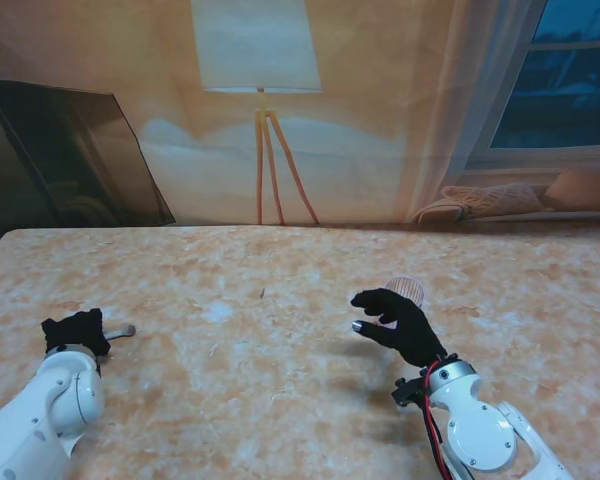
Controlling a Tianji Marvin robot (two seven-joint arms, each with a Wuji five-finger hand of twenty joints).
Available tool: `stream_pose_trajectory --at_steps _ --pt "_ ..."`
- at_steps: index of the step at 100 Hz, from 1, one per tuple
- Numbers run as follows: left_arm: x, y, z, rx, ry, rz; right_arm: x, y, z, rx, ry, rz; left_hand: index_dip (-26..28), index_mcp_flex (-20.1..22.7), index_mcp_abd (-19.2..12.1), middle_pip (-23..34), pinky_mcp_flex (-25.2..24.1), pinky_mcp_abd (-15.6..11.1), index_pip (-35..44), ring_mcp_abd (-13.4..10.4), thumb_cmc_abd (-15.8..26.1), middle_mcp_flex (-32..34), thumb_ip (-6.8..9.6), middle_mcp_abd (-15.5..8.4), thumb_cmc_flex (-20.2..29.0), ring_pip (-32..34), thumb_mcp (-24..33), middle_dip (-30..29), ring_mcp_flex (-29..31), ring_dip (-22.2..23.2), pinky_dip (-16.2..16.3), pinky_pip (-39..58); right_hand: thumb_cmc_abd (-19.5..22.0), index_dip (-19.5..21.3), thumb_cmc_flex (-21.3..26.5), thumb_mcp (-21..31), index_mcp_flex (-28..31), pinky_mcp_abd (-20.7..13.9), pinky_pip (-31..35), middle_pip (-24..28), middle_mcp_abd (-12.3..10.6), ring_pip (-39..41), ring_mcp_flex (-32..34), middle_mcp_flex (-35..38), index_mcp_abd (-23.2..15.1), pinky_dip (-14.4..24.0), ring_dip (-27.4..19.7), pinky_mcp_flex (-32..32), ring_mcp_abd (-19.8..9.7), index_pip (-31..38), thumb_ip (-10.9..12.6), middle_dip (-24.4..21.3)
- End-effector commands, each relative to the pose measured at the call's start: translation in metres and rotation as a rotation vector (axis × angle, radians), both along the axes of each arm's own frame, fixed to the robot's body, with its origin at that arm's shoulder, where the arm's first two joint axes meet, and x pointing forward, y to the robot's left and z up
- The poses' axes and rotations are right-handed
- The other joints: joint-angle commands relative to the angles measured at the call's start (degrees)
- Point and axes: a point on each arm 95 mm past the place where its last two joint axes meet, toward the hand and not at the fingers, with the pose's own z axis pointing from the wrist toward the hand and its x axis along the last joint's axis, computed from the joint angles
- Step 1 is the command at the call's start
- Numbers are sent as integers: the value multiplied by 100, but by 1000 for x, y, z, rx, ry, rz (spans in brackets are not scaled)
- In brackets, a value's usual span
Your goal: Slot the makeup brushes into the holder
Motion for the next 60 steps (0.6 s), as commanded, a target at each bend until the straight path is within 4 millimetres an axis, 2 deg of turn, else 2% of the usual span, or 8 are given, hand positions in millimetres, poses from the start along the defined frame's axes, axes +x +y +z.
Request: stream_pose_trajectory --at_steps 1,6,30,33,39,43,49,60 --pt "-13 2 -22 -43 69 16 -5 6 -3 13 21 15 342 -185 239 -874 -34 9 394 177 126 4 -75 -295 -53 -144 404 -1158 -76 -168 -135 -101 222 7 -196 81 10 -86 -5 -29 -5 -29 -42 -16 8 83 -86 -73 -136 -79 -91 -717" --pt "-13 3 -22 -51 59 13 -5 6 -3 16 24 13 482 -186 278 -936 160 59 439 268 65 149 -122 -153 -62 -165 542 -1253 114 -273 -209 -100 288 10 -257 100 4 -93 0 -23 -3 -23 -47 -16 24 87 -85 -70 -129 -72 -98 -716" --pt "-13 4 -25 -67 8 4 -6 8 -2 37 32 7 602 -118 219 -835 808 219 566 375 -158 713 -188 -154 56 -71 793 -1425 800 -522 -407 199 379 15 -382 168 -16 -78 12 1 13 8 -28 20 77 96 -81 -84 -123 -46 -146 -720" --pt "-14 4 -25 -67 4 1 -6 8 -2 38 32 7 607 -120 189 -707 875 231 584 364 -174 769 -223 -169 69 80 817 -1407 876 -584 -551 424 379 15 -379 177 -18 -81 15 1 9 6 -32 20 77 97 -83 -79 -125 -42 -150 -721" --pt "-13 5 -24 -69 -15 -6 -6 8 -2 37 32 8 686 -106 42 -713 1308 259 615 288 -138 1222 -158 -261 162 610 757 -300 1320 -296 -411 913 384 17 -386 189 -21 -81 19 6 9 12 -23 27 81 98 -83 -72 -120 -35 -156 -722" --pt "-13 4 -23 -73 -26 -6 -6 8 -2 38 34 8 730 -107 -20 -738 1430 271 625 235 -93 1383 -112 -307 206 783 688 -8 1447 -177 -337 1053 368 17 -363 210 -24 -83 22 5 14 12 -29 19 86 98 -84 -67 -121 -32 -156 -724" --pt "-13 4 -21 -74 -40 -14 -5 8 -3 38 34 9 829 -165 -187 -910 1707 258 641 134 -58 1775 -96 -464 277 1203 549 749 1816 486 -19 1429 339 18 -338 230 -22 -85 38 13 22 21 -16 28 81 103 -83 -37 -118 -24 -157 -724" --pt "-13 4 -14 -82 -67 -28 -5 8 -3 37 34 12 869 -248 -322 -655 1848 237 631 23 -1 1894 -84 -570 414 1674 325 1213 1999 1085 324 1808 316 16 -317 259 -31 -81 56 14 16 32 4 29 67 103 -84 -12 -110 -20 -155 -729"
